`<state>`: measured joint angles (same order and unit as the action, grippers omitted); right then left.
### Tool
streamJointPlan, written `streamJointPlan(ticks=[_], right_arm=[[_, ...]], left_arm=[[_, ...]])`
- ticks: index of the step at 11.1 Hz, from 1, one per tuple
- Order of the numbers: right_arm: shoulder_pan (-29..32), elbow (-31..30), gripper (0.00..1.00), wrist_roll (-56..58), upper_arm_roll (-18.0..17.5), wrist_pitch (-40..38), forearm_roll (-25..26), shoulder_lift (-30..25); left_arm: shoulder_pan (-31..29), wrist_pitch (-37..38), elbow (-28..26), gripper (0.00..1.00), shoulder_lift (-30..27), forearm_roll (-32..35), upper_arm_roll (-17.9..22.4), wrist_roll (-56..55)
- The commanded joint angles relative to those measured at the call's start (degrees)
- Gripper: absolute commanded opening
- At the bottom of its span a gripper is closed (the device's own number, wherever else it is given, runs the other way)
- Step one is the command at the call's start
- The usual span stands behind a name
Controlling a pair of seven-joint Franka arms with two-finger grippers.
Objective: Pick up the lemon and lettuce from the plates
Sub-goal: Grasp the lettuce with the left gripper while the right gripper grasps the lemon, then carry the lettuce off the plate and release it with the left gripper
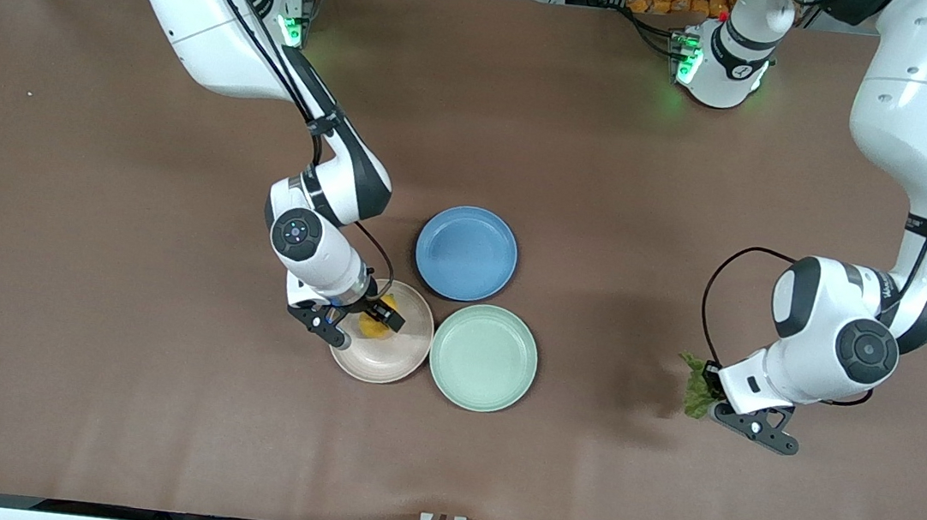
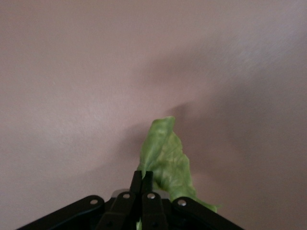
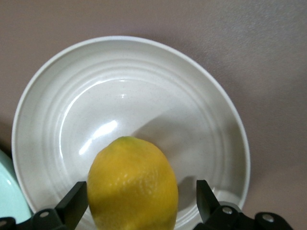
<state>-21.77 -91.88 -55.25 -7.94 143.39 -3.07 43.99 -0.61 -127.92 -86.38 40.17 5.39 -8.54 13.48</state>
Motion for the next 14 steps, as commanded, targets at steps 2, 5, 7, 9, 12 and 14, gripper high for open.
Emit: streamJointPlan(ticks=[2, 5, 7, 9, 12, 14], right_arm=[[-1.26, 1.80, 1.00, -1.44, 0.65, 1.37, 1.23, 1.98], [-1.26, 1.80, 0.99, -1.36, 0.65, 1.37, 1.58, 1.98], [-1.26, 1.80, 0.62, -1.36, 0.73, 1.37, 3.16, 2.06], [-1.26, 1.80, 0.42, -1.27, 0.65, 1.37, 3.34, 2.24], [-0.56, 1.97, 0.28, -0.39, 0.73, 0.32, 3.42, 2.07], [0.14, 3.02, 0.25, 1.71, 0.73, -3.61, 3.42, 1.10]], left_arm=[[-2.56, 0.13, 0.07, 0.00, 3.25, 0.33, -0.60, -0.39], [-2.65, 0.04, 0.68, 0.68, 4.74, 0.94, -0.51, -0.12], [-2.47, 0.13, 0.86, 1.00, 3.52, 1.38, -0.33, 0.40], [-2.30, 0.13, 1.04, 1.00, 0.62, 2.95, -0.24, 0.32], [-3.00, 0.22, 1.13, 1.00, -4.56, 3.31, -0.24, 0.40], [-3.09, 0.30, 1.39, 1.00, -8.51, 2.62, -0.24, 0.40]])
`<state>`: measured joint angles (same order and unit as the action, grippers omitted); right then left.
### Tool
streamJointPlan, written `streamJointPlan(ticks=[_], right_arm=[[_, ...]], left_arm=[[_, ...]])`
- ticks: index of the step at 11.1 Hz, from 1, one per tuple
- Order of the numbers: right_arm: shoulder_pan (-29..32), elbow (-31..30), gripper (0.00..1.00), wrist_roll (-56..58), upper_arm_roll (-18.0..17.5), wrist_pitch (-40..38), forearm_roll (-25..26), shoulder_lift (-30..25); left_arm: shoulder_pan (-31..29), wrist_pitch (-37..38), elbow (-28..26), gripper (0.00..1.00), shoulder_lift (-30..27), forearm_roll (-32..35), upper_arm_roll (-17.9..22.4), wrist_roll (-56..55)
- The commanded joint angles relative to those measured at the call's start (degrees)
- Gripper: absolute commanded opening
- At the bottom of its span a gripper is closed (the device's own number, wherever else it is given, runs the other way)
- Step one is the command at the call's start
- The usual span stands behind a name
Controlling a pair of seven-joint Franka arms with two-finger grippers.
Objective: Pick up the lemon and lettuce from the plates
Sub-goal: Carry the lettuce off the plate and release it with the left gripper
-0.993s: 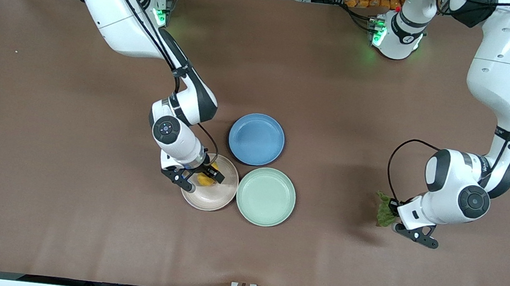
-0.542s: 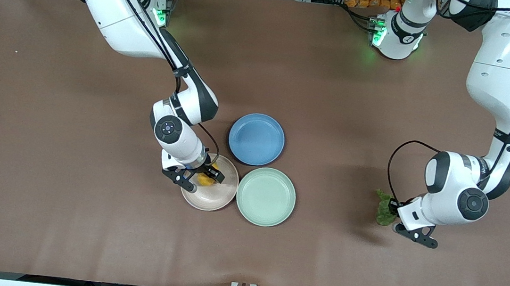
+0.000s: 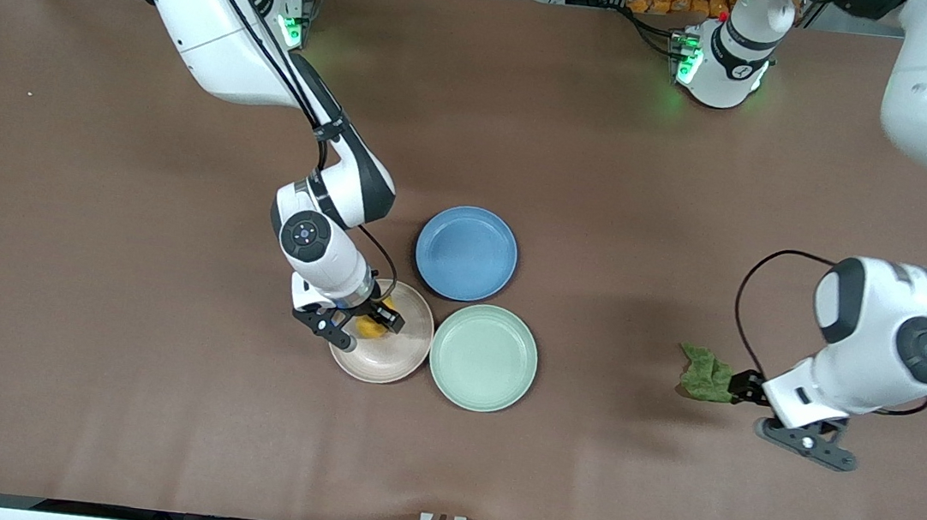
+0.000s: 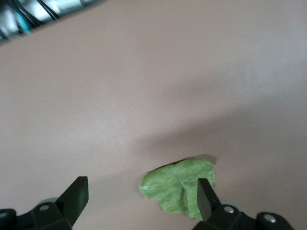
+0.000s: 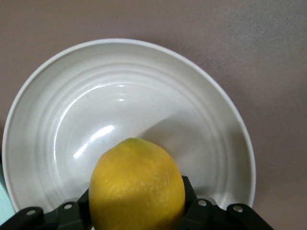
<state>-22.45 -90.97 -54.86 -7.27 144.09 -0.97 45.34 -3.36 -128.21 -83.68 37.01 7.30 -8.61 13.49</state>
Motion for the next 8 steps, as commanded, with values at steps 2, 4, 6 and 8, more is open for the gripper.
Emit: streamJointPlan(ticks=[2, 4, 6, 8], right_arm=[[1.70, 4.65, 0.22, 3.00, 0.06, -9.86, 1.24, -1.12], [3.98, 5.02, 0.19, 6.94, -0.11, -13.47, 0.71, -3.57], [6.88, 5.02, 0.18, 12.56, -0.11, -19.08, 0.01, -6.91], [10.48, 4.93, 0.16, 20.81, -0.11, -25.32, 0.01, -10.08]], left_arm=[[-0.25, 4.00, -1.40, 1.00, -9.30, 0.43, -0.26, -0.73], [-0.42, 9.01, -1.31, 1.00, -13.87, 0.00, -0.18, -2.67], [-0.86, 15.24, -1.31, 1.00, -18.26, -2.37, -0.09, -3.98], [-1.04, 20.61, -1.31, 1.00, -22.39, -2.29, 0.00, -7.58]])
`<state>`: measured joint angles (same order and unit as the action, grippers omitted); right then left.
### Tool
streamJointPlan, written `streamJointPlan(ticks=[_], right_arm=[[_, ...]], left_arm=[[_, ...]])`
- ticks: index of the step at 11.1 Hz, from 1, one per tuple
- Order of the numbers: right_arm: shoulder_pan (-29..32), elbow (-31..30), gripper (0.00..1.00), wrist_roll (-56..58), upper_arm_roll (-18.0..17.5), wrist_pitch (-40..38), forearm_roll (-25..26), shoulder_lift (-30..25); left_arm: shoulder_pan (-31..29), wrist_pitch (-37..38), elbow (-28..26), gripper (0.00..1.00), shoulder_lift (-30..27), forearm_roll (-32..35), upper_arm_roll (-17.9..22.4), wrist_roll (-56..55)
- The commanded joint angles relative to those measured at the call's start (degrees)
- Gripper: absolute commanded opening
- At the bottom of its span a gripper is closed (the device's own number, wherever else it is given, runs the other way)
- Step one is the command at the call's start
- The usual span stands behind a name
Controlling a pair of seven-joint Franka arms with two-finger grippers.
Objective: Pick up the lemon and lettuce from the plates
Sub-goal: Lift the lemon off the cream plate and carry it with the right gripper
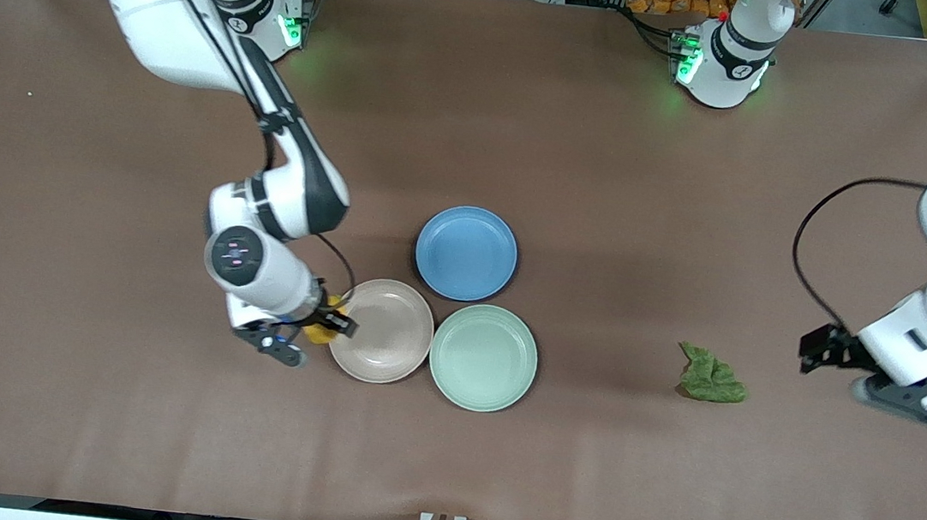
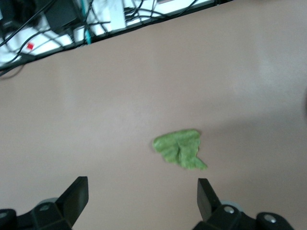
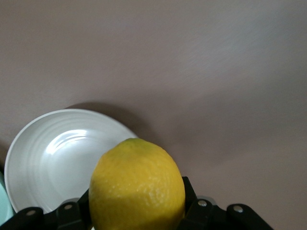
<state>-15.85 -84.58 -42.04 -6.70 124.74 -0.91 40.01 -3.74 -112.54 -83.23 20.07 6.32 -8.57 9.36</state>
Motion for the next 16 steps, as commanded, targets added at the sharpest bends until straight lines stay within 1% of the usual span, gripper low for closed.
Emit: streamJointPlan(ticks=[1, 3, 4, 5, 8, 10, 11, 13, 16], right_arm=[[5.55, -1.90, 0.16, 12.03, -0.68, -8.26, -0.06, -6.16], [8.63, -2.25, 0.16, 18.46, -0.59, -11.18, 0.20, -7.74], [10.38, -3.21, 0.16, 21.62, -0.59, -12.06, 0.64, -8.62], [11.88, -5.40, 0.16, 25.05, -0.50, -11.98, 1.16, -10.20], [17.16, -9.10, 0.16, 35.51, -0.42, -11.89, 5.20, -12.76], [19.00, -9.55, 0.15, 36.24, -0.24, -12.06, 7.40, -12.50], [19.28, -10.59, 0.14, 37.11, 0.80, -11.98, 7.67, -12.32], [21.37, -14.89, 0.13, 39.58, 1.17, -9.54, 7.67, -12.41], [22.35, -22.80, 0.13, 40.99, 2.13, -0.67, 7.67, -12.94]], left_arm=[[-1.09, 7.75, -1.76, 1.00, -7.40, -1.75, -0.13, -3.99], [-2.32, 13.81, -1.85, 1.00, -10.91, -5.35, -0.13, -8.02], [-2.32, 15.76, -1.94, 1.00, -12.67, -5.44, -0.13, -8.56], [-2.32, 16.12, -2.03, 1.00, -13.99, -5.62, -0.13, -8.57], [-2.24, 19.11, -3.43, 1.00, -17.68, -5.71, -0.75, -9.70], [-2.41, 19.12, -7.11, 1.00, -20.50, -5.71, -0.75, -9.45], [-2.50, 19.03, -8.52, 1.00, -21.38, -5.71, -0.66, -9.36], [-2.50, 18.50, -10.19, 1.00, -22.18, -5.62, -0.66, -9.27], [-2.50, 15.61, -14.84, 1.00, -24.55, -5.36, -0.66, -9.01]])
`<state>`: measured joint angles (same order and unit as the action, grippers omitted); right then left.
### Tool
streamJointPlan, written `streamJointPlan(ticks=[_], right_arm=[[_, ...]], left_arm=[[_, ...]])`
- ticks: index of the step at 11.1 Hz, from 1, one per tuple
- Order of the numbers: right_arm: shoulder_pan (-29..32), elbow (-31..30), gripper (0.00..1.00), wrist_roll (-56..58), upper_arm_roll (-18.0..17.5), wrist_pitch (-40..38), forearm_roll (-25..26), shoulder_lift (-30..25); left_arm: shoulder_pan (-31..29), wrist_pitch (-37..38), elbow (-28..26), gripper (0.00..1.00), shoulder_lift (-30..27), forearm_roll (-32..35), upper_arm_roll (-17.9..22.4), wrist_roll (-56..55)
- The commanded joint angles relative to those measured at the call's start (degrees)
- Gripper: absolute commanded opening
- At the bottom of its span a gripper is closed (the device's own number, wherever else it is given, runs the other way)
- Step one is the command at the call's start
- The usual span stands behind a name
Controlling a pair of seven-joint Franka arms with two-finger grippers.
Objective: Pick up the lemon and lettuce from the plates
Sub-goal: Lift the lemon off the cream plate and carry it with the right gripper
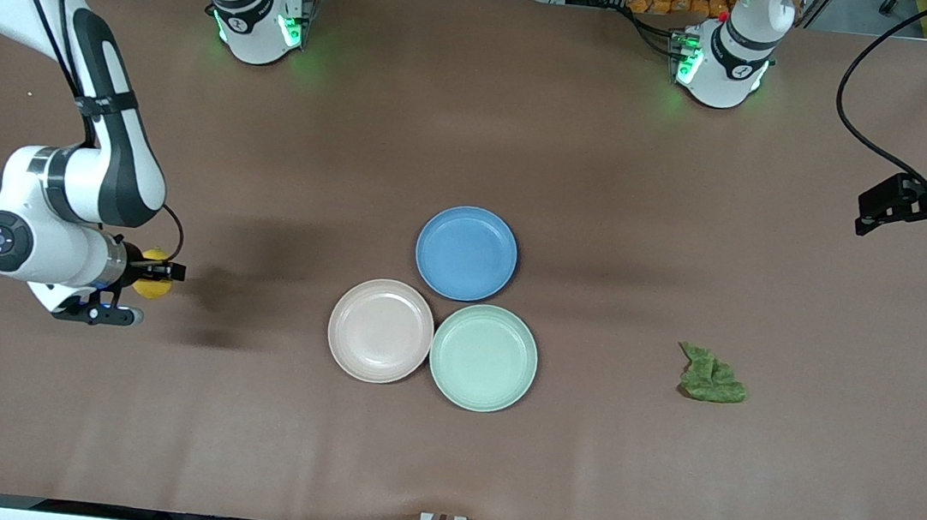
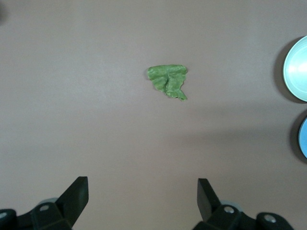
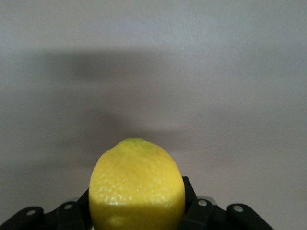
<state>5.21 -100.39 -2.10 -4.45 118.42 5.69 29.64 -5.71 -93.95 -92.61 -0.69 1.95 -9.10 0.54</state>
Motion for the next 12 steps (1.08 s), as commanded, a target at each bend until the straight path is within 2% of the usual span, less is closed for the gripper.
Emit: streamJointPlan(ticks=[1, 4, 9, 11, 12], right_arm=[[1.38, -9.18, 0.13, 1.05, -0.12, 9.42, 1.07, -2.48], [1.38, -13.59, 0.13, 1.14, 0.23, 18.93, 1.07, -1.26], [2.08, -13.95, 0.16, 4.55, 1.02, 20.53, 1.07, -0.55], [1.99, -13.69, 1.00, 4.39, 1.28, 20.71, 0.46, -0.46], [1.82, -13.60, 1.00, 4.13, 1.46, 20.53, 0.37, -0.46]], left_arm=[[-0.53, -4.30, -6.96, 1.00, -4.49, -0.98, -0.04, -0.19], [-0.53, -4.40, -5.84, 1.00, -4.06, -0.98, 0.14, 0.07], [-0.53, -4.32, -5.13, 1.00, -3.62, -0.98, 0.31, 0.86], [-0.44, -4.32, -3.73, 1.00, -3.45, -1.16, 0.31, 0.95], [-0.44, -4.32, -3.37, 1.00, -3.44, -1.16, 0.31, 0.95]])
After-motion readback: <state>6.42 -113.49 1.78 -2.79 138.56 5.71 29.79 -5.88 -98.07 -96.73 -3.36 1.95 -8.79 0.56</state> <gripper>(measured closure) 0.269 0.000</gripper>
